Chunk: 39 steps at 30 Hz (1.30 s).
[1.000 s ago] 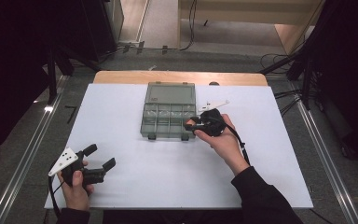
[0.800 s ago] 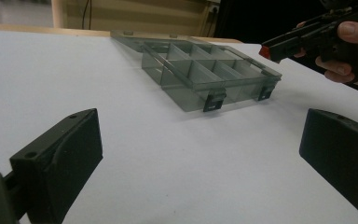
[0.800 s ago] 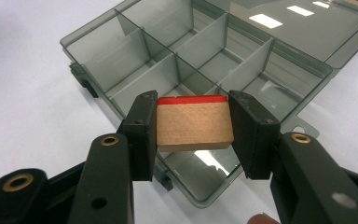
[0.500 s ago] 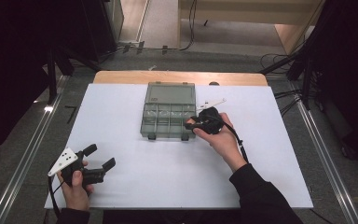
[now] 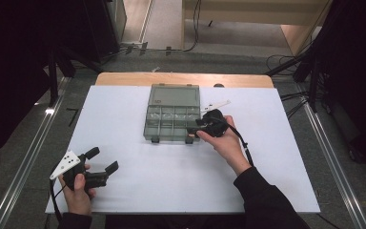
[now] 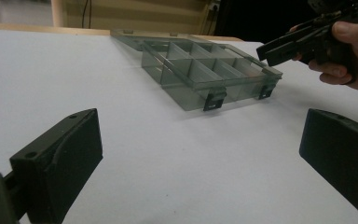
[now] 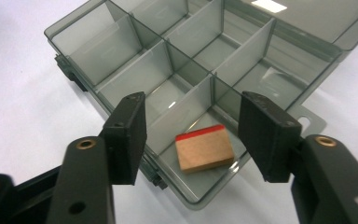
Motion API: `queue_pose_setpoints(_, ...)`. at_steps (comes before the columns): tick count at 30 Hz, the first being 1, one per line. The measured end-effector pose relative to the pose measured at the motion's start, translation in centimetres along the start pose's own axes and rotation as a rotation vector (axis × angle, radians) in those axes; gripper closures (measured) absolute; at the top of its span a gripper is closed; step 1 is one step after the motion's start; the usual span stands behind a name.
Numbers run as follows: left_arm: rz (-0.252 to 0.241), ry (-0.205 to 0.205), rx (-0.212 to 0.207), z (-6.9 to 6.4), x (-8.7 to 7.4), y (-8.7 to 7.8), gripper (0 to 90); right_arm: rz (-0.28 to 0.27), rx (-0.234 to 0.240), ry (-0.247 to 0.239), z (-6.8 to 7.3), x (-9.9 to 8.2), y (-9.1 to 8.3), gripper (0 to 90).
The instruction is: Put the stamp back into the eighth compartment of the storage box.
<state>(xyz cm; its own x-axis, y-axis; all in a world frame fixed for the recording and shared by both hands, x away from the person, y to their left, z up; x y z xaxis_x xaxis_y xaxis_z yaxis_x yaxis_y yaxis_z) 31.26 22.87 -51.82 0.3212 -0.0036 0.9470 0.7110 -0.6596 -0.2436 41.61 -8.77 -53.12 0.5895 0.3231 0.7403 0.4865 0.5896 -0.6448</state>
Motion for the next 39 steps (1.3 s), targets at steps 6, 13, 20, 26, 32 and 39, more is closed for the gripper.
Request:
queue_pose_setpoints(6, 0.019, 0.025, 0.0, -0.3, -0.1, 0.3, 0.0, -0.022, 0.026, 0.019, 0.2, 0.3, -0.7, 8.4)
queue_pose_setpoints(13, 0.02, 0.023, -0.004, -0.5, 0.2, 0.5, 0.0, -0.093, 0.067, 0.026, 0.9, 0.7, -1.8, 0.0)
queue_pose_setpoints(20, 0.036, 0.038, -0.016, -1.1, 0.7, 1.3, 0.0, -0.113, 0.059, 0.035, 0.5, 0.2, -2.8, 0.0)
queue_pose_setpoints(26, 0.049, 0.035, -0.029, -1.6, 1.1, 2.1, 0.0, -0.142, 0.079, 0.06, 0.0, -0.1, -4.0, 0.0)
queue_pose_setpoints(32, 0.047, 0.036, -0.049, -2.0, 2.1, 3.2, 0.0, -0.166, 0.081, 0.069, -0.3, -0.6, -4.7, 0.0)
queue_pose_setpoints(39, 0.057, 0.063, -0.065, -2.3, 3.3, 4.7, 0.0, -0.189, 0.08, 0.07, -0.4, -0.8, -5.4, 0.0)
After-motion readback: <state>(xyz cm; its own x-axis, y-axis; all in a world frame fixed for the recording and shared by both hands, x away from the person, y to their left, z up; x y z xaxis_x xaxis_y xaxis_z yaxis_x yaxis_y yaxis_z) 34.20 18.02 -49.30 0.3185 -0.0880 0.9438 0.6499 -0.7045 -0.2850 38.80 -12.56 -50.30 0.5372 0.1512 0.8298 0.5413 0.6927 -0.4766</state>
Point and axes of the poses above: each handheld gripper's, and its own axes: y roughly forward along the jaws, x roughly out of its top, z roughly to its left, the point moved 9 cm from there along y, roughly forward along the jaws, and after that the axes turned 3 degrees about -z, right-handed, at the moved point
